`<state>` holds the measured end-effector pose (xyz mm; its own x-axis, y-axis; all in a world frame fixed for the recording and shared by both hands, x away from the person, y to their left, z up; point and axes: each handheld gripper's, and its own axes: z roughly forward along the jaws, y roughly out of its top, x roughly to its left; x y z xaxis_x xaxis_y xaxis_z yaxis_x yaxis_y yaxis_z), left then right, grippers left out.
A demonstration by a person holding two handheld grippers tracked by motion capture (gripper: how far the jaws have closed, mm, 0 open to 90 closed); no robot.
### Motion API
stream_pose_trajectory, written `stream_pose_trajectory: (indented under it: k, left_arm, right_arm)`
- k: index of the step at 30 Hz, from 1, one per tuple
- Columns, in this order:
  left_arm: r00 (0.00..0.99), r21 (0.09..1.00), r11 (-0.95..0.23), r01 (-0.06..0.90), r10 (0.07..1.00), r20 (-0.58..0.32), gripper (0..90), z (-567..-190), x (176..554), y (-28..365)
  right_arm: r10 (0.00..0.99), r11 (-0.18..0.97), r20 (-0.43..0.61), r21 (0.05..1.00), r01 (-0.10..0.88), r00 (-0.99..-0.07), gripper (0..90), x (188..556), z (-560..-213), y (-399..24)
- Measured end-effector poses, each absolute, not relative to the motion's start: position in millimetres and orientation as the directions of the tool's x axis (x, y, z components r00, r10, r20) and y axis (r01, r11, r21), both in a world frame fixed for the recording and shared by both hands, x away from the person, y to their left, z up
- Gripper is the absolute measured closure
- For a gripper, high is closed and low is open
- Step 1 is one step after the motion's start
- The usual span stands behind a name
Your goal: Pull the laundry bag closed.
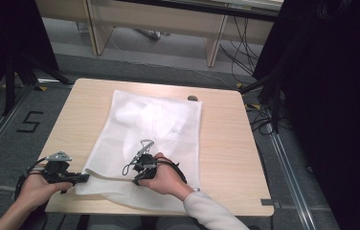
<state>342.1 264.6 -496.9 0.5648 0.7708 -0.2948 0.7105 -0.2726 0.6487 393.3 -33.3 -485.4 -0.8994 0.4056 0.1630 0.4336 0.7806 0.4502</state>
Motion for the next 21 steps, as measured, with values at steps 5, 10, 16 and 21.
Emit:
stream_pose_trajectory:
  k: [5, 10, 16, 21]
  left_arm:
    - [0.566, 0.639, -0.282, 0.716, 0.77, -0.294, 85.6, -495.9, 342.2, 265.2]
    - [0.564, 0.648, -0.272, 0.711, 0.771, -0.295, 85.7, -496.9, 342.0, 264.4]
    - [0.566, 0.648, -0.273, 0.71, 0.77, -0.295, 85.7, -497.0, 342.2, 264.4]
    - [0.565, 0.649, -0.273, 0.71, 0.772, -0.293, 85.6, -496.8, 342.0, 264.6]
  right_arm:
    - [0.405, 0.783, 0.164, 0.446, 0.434, -0.899, 82.7, 393.2, -484.3, -34.6]
    - [0.412, 0.778, 0.162, 0.45, 0.439, -0.897, 82.7, 392.9, -483.9, -36.2]
    - [0.42, 0.773, 0.176, 0.445, 0.453, -0.89, 82.7, 392.4, -483.7, -38.7]
    - [0.413, 0.775, 0.17, 0.45, 0.443, -0.895, 82.7, 392.7, -483.9, -39.3]
